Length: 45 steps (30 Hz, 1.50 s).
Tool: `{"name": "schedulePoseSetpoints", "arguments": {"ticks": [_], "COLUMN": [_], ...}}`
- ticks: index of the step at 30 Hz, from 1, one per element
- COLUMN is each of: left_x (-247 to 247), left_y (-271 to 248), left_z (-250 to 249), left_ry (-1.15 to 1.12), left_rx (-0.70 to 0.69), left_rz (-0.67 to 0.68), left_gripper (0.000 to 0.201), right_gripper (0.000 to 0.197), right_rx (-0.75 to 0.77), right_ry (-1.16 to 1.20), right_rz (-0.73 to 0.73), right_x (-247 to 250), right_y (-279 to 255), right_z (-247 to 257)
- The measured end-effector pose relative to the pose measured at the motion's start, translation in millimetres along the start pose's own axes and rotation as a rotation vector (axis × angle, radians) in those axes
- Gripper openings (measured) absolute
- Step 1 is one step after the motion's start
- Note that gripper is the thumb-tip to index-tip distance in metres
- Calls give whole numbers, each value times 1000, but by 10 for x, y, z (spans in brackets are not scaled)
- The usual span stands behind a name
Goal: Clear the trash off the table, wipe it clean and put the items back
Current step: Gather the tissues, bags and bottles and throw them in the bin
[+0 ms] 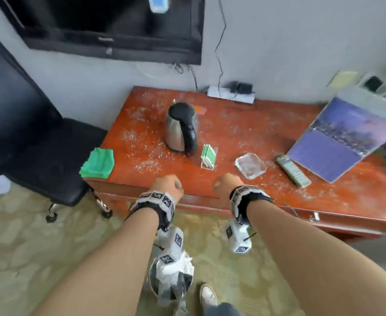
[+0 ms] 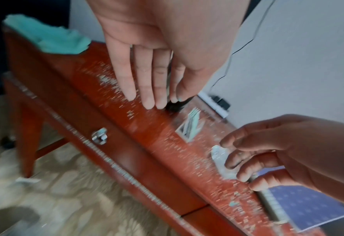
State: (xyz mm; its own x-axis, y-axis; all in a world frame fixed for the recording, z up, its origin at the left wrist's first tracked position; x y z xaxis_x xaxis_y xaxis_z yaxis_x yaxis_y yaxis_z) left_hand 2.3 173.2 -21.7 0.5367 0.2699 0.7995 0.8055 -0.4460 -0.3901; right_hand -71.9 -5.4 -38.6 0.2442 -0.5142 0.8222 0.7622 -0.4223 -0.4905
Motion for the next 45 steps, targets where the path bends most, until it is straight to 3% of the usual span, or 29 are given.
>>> {"name": "schedulePoseSetpoints", "arguments": {"ticks": [2, 5, 9, 15, 19, 31, 39, 42, 45], "left_x": [310, 570, 488, 146, 89, 130, 370, 403, 398], "left_y": [-46, -95, -22, 262, 646, 2346, 3119, 3379, 3686], "left_z": [-357, -768, -998, -1156, -1370, -2050, -2074, -2007, -1935], "left_ry": [20, 83, 173, 232, 215, 122, 237, 278, 308], "left_rx": [-71, -165, -200, -213, -185, 34, 200, 250, 259], "left_rz": [-59, -89, -56, 30, 49, 11, 8, 23, 5], "left_gripper": [17, 22, 23, 18, 17, 16, 12, 20, 45], "right_gripper": [32, 26, 28, 27, 22, 24, 19, 19, 15], "right_rx": [-39, -135, -234, -227, -214, -3, 73, 93, 91], "right_ry": [83, 100, 54, 20, 8, 24, 38, 20, 22], "right_rz": [-134, -225, -210, -124, -86, 54, 135, 168, 172], "right_x": [482, 917, 1073, 1002, 1128, 1810, 1942, 1950, 2002], "right_y": [-139, -297, -371, -125, 287, 2280, 3057, 3311, 3565], "right_z": [-136, -422, -763, -1149, -1238, -1284, -1188, -1118, -1027]}}
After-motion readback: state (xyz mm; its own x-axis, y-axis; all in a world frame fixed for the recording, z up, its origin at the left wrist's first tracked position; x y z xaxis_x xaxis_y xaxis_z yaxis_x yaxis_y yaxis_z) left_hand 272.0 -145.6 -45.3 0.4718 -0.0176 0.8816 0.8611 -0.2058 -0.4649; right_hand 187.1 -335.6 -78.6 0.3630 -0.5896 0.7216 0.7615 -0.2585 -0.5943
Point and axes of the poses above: each hand's wrist, its own y-axis towards the middle knuckle, its own x-axis out of the back of the hand, z = x × y, the point moved 2 cm from there along y, towards the middle knuckle, and after that the axes turned 2 degrees about -y, right-handed, at the moved point
